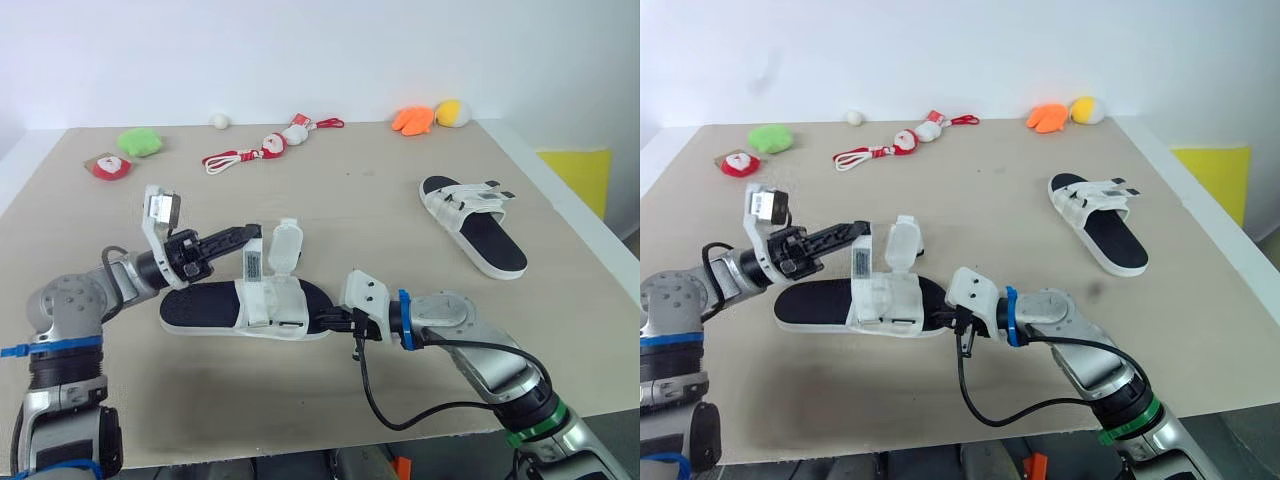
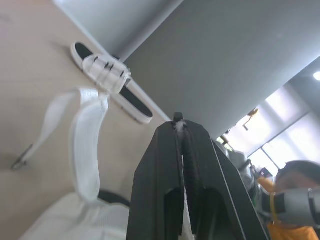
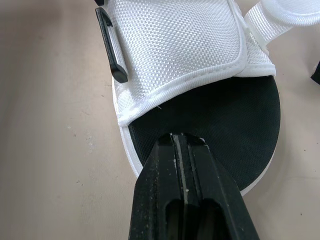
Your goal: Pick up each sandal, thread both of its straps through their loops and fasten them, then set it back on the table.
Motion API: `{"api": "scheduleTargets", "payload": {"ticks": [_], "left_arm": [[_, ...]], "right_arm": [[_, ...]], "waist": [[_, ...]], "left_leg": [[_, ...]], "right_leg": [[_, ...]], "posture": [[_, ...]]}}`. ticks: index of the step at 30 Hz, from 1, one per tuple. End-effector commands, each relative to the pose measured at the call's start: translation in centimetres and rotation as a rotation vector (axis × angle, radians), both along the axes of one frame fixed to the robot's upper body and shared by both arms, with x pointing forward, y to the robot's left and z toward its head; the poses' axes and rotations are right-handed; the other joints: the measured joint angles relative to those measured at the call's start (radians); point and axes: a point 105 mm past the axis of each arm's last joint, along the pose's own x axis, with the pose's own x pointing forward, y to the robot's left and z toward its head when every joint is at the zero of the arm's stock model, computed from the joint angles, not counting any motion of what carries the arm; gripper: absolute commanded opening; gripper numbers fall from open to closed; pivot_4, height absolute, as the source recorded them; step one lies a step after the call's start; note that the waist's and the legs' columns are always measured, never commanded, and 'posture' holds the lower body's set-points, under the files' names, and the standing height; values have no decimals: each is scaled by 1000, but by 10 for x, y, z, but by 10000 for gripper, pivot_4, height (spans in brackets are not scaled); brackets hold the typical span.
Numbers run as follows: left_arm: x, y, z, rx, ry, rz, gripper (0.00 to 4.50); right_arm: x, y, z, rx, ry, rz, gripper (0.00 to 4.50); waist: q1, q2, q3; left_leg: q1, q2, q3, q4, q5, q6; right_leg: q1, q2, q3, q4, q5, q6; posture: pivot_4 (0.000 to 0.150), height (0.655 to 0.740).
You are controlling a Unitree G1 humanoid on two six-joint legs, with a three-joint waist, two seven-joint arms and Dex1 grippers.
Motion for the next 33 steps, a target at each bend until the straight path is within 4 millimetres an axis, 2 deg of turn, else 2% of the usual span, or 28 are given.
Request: {"api": "scheduleTargets", "payload": {"ticks": [1,7,13,21,32,33], "left_arm": [[10,4,-6,76,-26,76,546],[28,8,-22,120,2,167,546],[35,5,-31,123,22,172,546],[36,0,-57,210,69,161,546],[35,13,-76,316,102,187,546],[33,14,-78,325,102,180,6734]], "right_arm": [[7,-22,-37,-122,103,-118,0],[7,-22,-36,-121,100,-117,0],[7,-22,-36,-122,98,-118,0],[6,-22,-36,-118,98,-120,0],[8,-21,-35,-111,92,-123,0],[8,-21,-35,-110,91,-122,0]], "waist": [[0,0,0],[0,0,0],[0,0,0],[0,0,0],[0,0,0],[0,0,0]], "left_leg": [[0,0,0,0,0,0],[0,0,0,0,0,0],[0,0,0,0,0,0],[0,0,0,0,0,0],[0,-1,0,0,0,0],[0,-1,0,0,0,0]], "right_leg": [[0,0,0,0,0,0],[0,0,0,0,0,0],[0,0,0,0,0,0],[0,0,0,0,0,0],[0,-1,0,0,0,0],[0,-1,0,0,0,0]], "posture": [[1500,7400],[1500,7400],[1500,7400],[1500,7400],[1500,7400],[1500,7400]]}}
